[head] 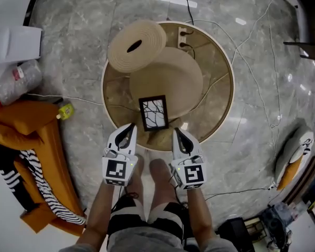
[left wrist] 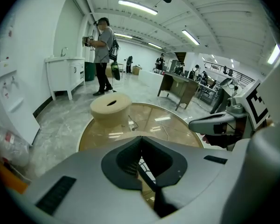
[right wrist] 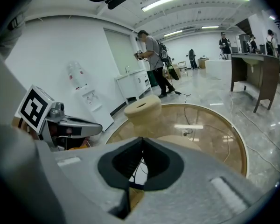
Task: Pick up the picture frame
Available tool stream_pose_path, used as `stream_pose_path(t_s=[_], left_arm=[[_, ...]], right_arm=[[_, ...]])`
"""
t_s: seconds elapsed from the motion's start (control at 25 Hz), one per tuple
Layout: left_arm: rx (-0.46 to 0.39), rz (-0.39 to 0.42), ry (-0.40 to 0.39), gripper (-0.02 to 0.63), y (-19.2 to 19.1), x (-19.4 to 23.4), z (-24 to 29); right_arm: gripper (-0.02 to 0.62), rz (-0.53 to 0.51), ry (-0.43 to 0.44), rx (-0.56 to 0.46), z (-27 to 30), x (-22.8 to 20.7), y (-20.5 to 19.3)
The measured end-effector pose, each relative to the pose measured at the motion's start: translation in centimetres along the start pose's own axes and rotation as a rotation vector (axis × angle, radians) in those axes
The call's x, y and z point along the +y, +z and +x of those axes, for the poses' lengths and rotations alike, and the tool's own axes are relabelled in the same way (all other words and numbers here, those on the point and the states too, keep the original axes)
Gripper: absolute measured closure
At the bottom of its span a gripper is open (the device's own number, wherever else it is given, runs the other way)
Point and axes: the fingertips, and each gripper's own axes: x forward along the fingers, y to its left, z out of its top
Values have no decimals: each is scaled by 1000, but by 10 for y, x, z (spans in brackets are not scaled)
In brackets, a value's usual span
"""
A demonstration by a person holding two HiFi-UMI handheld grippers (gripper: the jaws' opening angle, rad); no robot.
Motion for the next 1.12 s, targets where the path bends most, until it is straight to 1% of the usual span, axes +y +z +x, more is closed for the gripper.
stream_pose_path(t_s=[0.28,0.4,0.52,0.64,0.68,0.72,0.8,0.92,1.12], left_arm=[[63,-23,-28,588,-50,-7,37],[90,-34,-13,588,-65,-5,51],[136,-96,4,587,-79,-2,62],[180,-159,-6,582,-89,-5,72],[193,-178,-8,544,-93,-5,75],[205,-198,-8,487,-96,-6,78],[233,-233,-7,451,-103,-7,84],[273,-272,-2,424,-111,-7,92],[315,-303,-5,417,-119,-6,100]], right_arm=[[597,32,11,46,21,-14,-48],[595,47,8,57,28,-22,-59],[595,62,4,73,27,-28,-67],[597,70,1,84,27,-33,-72],[597,74,0,85,26,-34,-73],[597,79,-1,86,26,-35,-74],[597,84,-1,88,26,-37,-75],[597,93,-2,87,27,-40,-74],[597,125,-3,93,31,-42,-77]])
